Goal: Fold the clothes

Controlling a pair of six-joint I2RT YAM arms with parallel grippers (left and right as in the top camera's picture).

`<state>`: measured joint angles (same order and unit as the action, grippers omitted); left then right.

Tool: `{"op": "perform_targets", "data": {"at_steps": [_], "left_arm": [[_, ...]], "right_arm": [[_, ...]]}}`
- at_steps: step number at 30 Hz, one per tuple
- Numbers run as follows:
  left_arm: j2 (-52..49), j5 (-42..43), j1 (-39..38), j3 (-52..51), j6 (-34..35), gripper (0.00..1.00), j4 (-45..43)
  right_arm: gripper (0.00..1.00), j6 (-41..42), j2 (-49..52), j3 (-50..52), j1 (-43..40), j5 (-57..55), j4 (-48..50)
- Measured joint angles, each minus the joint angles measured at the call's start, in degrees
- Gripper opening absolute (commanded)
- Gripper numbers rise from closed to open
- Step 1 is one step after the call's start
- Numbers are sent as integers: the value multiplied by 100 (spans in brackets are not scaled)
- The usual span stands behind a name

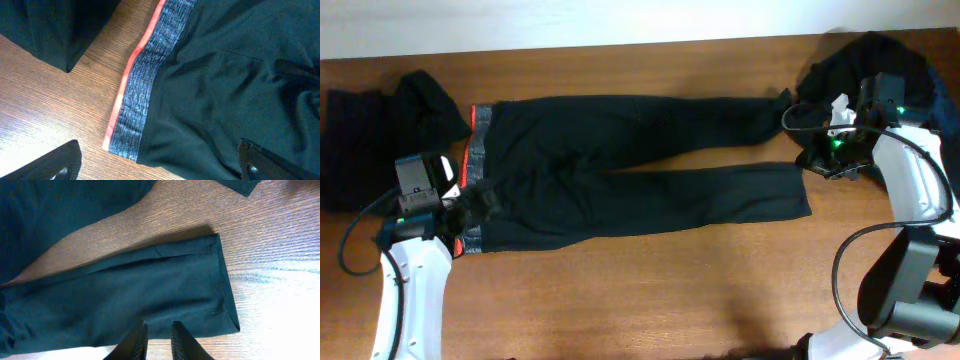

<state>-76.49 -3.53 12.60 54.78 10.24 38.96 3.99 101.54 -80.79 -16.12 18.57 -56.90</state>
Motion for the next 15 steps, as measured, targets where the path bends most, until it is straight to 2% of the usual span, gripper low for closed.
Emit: {"op": "perform_targets", "data": {"at_steps": [10, 15], "left_arm": [[0, 192, 0, 0, -197, 99, -240], [0, 407, -4, 109, -323, 99, 111]], "right_arm": [[26, -13, 0, -46, 0, 0, -55], [30, -28, 0, -249, 0, 0, -291]]}}
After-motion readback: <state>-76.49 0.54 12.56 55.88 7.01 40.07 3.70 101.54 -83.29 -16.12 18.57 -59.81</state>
